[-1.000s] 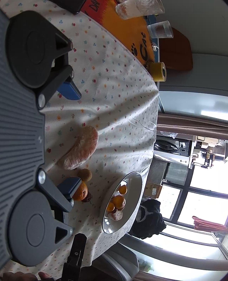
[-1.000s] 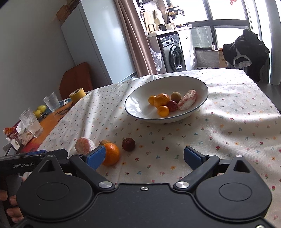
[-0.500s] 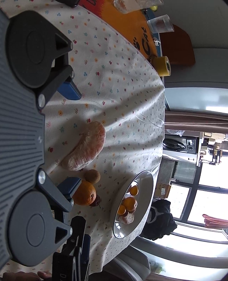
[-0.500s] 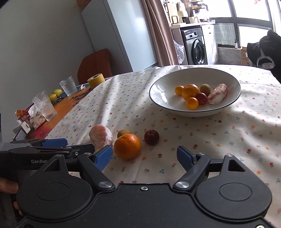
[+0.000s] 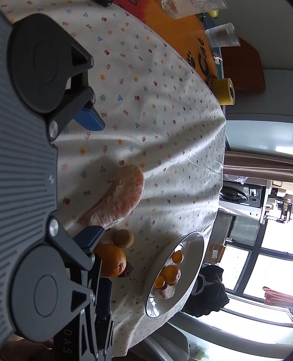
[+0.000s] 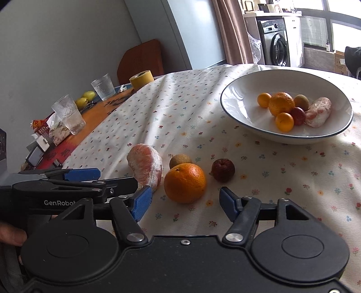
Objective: Organize fruits
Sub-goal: 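Grasp the large navel orange with the right tool while the left tool grasps the peeled pomelo segment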
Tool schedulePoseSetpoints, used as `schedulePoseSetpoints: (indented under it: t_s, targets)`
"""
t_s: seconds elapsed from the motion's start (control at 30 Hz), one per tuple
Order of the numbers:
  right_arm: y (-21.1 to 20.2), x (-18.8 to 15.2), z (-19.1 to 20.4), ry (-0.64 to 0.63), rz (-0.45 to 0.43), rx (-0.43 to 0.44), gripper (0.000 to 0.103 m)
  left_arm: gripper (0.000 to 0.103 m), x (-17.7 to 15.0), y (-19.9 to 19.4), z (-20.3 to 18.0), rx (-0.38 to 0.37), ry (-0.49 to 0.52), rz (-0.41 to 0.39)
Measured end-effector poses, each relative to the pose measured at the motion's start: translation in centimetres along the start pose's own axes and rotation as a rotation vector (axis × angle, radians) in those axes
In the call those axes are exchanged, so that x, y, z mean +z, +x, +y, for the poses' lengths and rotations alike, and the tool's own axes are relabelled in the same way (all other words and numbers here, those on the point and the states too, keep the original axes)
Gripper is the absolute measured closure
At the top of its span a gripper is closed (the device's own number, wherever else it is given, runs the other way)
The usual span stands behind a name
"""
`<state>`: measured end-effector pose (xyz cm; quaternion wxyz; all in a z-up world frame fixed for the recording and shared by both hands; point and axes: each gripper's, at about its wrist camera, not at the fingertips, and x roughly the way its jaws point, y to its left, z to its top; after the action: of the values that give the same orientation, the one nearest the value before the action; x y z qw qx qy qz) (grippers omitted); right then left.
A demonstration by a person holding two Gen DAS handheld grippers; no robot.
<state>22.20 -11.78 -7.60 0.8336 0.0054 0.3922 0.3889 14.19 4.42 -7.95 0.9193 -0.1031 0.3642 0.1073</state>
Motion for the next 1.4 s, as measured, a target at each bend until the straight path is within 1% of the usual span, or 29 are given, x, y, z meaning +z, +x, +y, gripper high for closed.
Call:
schedulePoseSetpoints:
  t_s: [0.1, 0.13, 0.17, 0.23, 0.37, 0.7, 0.83, 0.97, 1.0, 1.1, 1.33, 1.4]
  targets:
    - [0.4, 0.2, 0.2, -0.016, 0.0, -0.005, 0.044, 0.012, 0.2, 0.2, 0.5, 0.005, -0.025, 0.004]
    - [0.5, 0.3, 0.2, -0.016, 0.001, -0.001, 0.05, 0.012, 0.2, 0.2, 0.6, 0.003, -0.03, 0.0]
    - [0.6, 0.4, 0.2, -0.018, 0.003, 0.0, 0.06, 0.012, 0.3, 0.1, 0.8, 0.0, -0.038, -0.002]
    - [0.6, 0.4, 0.1, -0.023, 0.003, -0.001, 0.063, 0.012, 0.4, 0.1, 0.9, -0.006, -0.048, -0.006]
    - [0.4, 0.4, -0.4, -0.005, -0.001, 0.011, 0.064, 0.012, 0.5, 0.1, 0.5, -0.008, -0.041, -0.01]
    - [-1.6, 0.4, -2.2, 0.027, -0.028, -0.026, 0.064, 0.012, 0.6, 1.5, -1.1, -0.015, -0.039, 0.003]
    - [-2.4, 0.2, -3.0, 0.048, -0.038, -0.047, 0.064, 0.012, 0.9, 2.3, -1.7, 0.008, -0.037, 0.001]
    - [-2.6, -0.1, -3.5, 0.064, -0.045, -0.055, 0.064, 0.012, 1.4, 3.1, -2.1, 0.062, -0.039, -0.004]
    - [-2.6, -0.1, -3.6, 0.068, -0.045, -0.056, 0.064, 0.012, 1.4, 3.2, -2.1, 0.076, -0.035, -0.003]
    - [-2.5, -0.2, -3.7, 0.072, -0.041, -0.062, 0.064, 0.011, 1.3, 3.2, -2.0, 0.076, -0.02, -0.006]
    - [-2.2, -0.2, -3.4, 0.078, -0.043, -0.055, 0.064, 0.011, 0.7, 2.0, -0.6, 0.078, -0.035, 0.014]
    - [-2.1, -0.4, -3.2, 0.074, -0.04, -0.064, 0.064, 0.012, 0.5, 1.5, -0.1, 0.081, -0.047, 0.016]
